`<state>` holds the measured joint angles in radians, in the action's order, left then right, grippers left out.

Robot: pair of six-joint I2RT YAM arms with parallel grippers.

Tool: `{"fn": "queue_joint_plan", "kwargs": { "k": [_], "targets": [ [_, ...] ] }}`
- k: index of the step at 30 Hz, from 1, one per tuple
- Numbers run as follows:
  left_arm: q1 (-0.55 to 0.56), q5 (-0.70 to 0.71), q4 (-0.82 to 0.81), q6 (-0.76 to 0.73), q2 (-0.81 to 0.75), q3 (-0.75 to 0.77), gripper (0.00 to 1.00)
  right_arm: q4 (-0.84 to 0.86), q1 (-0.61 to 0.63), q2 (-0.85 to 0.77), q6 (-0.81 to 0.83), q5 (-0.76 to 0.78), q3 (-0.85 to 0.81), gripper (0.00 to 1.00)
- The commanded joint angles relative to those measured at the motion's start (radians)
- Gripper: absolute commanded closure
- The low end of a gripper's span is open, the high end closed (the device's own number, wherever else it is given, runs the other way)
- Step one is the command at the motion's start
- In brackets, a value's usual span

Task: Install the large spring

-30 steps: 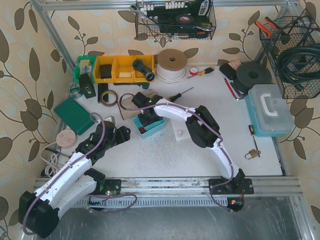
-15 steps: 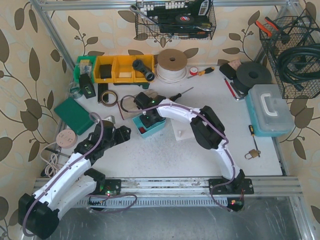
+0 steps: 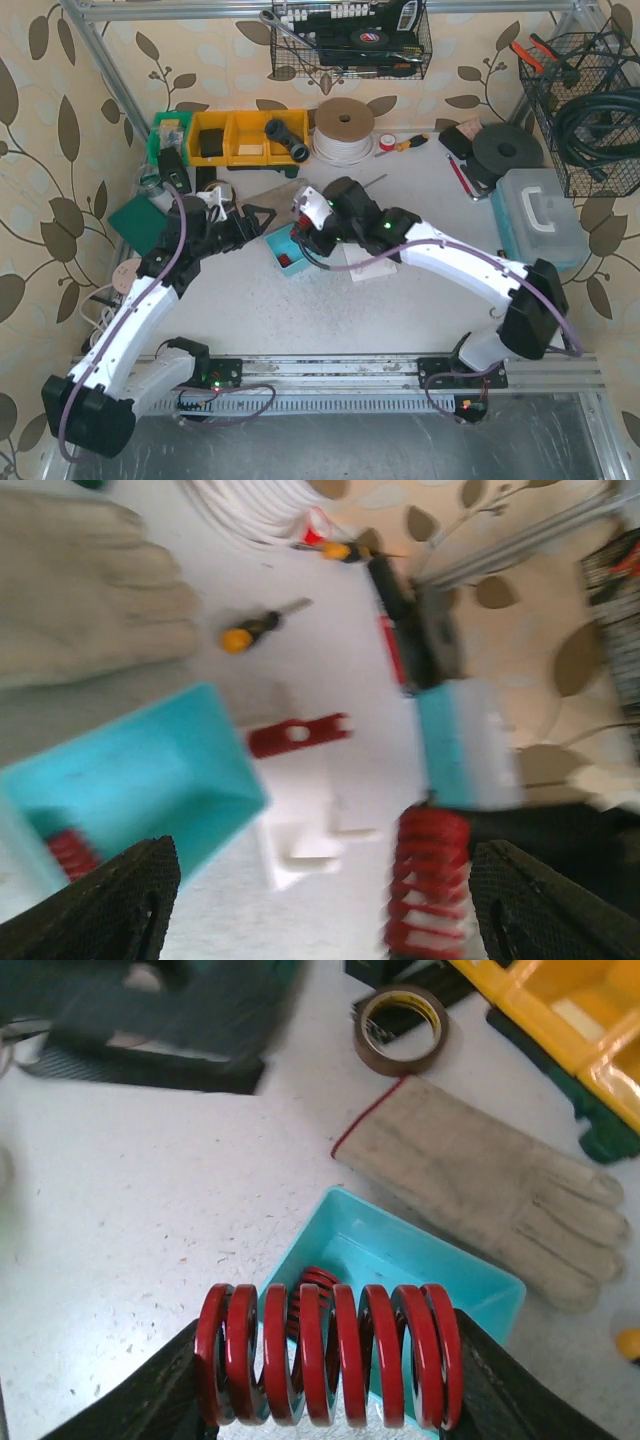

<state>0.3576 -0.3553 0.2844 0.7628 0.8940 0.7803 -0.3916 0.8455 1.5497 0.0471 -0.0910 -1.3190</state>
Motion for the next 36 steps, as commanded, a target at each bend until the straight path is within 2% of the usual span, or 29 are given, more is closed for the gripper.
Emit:
{"fn": "queue_joint_plan", "kwargs": {
  "k": [1, 5, 7, 9, 13, 20, 28, 32, 36],
  "targets": [
    [-0.038, -0.385, -0.365, 0.240, 0.087, -0.005, 0.18, 0.209, 0.005, -0.106, 0.213, -0.125, 0.152, 1.00],
    [-0.021, -0.612, -0.779, 0.515, 0.236, -0.027, 0.17, 0.239, 0.004, -0.183, 0.300, -0.166, 0.217, 1.00],
    [0.008, -0.665, -0.896, 0.589, 0.270, -0.045, 0.17, 0.275, 0.004, -0.215, 0.317, -0.145, 0.250, 1.00],
    [0.056, -0.682, -0.891, 0.582, 0.275, -0.052, 0.17, 0.302, 0.002, -0.242, 0.324, -0.123, 0.275, 1.00],
    [0.156, -0.663, -0.751, 0.477, 0.246, -0.051, 0.17, 0.319, -0.007, -0.283, 0.326, -0.125, 0.297, 1.00],
    [0.159, -0.631, -0.762, 0.487, 0.221, -0.081, 0.17, 0.319, -0.011, -0.351, 0.315, -0.124, 0.318, 1.00],
    [0.177, -0.692, -0.960, 0.622, 0.248, -0.092, 0.17, 0.310, -0.033, -0.402, 0.308, -0.156, 0.328, 1.00],
    [0.180, -0.681, -0.894, 0.579, 0.213, -0.102, 0.19, 0.297, -0.047, -0.411, 0.300, -0.186, 0.328, 1.00],
    [0.180, -0.666, -0.886, 0.573, 0.200, -0.117, 0.29, 0.279, -0.049, -0.413, 0.302, -0.199, 0.325, 1.00]
  ]
}}
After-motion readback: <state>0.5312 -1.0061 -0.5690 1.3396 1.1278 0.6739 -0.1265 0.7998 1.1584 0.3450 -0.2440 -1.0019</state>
